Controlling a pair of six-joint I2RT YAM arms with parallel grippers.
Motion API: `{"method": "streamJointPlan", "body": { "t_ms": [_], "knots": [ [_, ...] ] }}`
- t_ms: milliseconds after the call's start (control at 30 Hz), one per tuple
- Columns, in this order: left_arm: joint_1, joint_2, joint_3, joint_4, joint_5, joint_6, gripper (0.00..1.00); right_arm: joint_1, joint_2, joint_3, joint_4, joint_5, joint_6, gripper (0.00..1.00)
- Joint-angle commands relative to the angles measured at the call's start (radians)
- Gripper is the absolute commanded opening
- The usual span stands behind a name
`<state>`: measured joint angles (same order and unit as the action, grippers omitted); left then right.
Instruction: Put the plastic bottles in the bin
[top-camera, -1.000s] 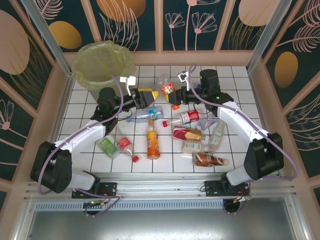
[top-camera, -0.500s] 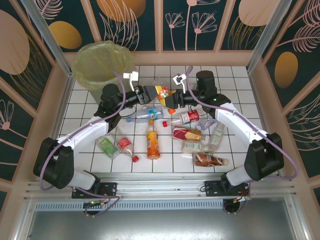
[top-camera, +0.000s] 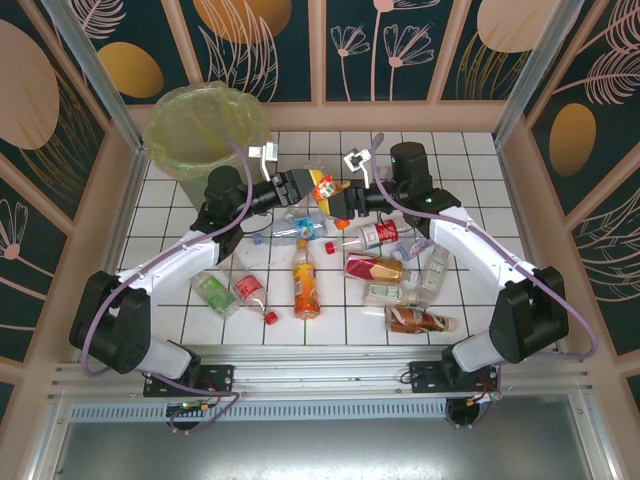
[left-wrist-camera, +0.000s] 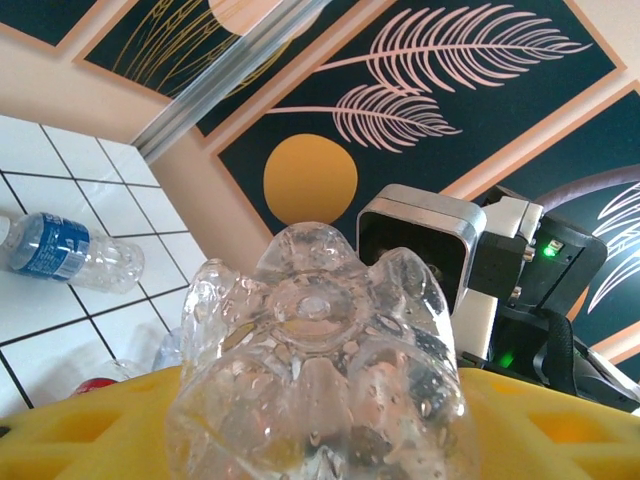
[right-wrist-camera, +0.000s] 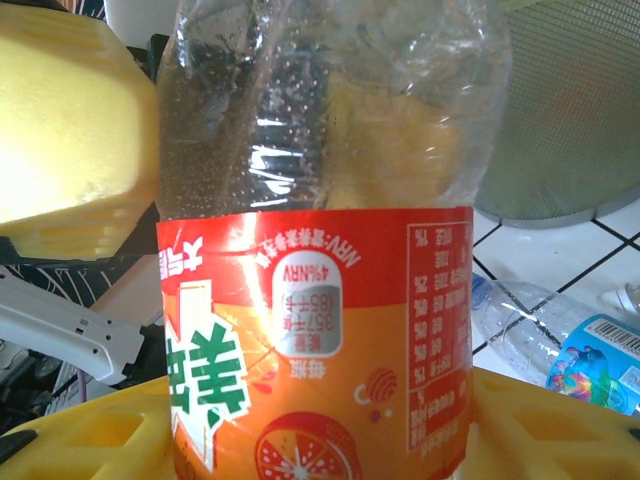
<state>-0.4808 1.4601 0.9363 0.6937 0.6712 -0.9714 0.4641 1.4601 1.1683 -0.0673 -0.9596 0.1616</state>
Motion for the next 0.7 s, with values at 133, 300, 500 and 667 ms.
{"method": "streamJointPlan", "body": {
  "t_ms": [133,300,500,667],
  "knots": [
    [-0.004,-0.030,0.031,0.014,0.003,0.003,0.57,0.015,-0.004,-0.004,-0.018,0.013,-0.035,0.59],
    [-0.004,-0.037,0.030,0.010,-0.001,0.004,0.49,0.019,-0.005,0.003,-0.031,0.026,-0.043,0.59],
    [-0.004,-0.046,0.063,-0.022,-0.011,0.018,0.47,0.025,-0.007,0.004,-0.033,0.038,-0.043,0.68],
    [-0.004,-0.060,0.087,-0.103,-0.044,0.071,0.47,0.027,-0.030,-0.003,-0.019,0.058,-0.034,0.86]
  ]
}}
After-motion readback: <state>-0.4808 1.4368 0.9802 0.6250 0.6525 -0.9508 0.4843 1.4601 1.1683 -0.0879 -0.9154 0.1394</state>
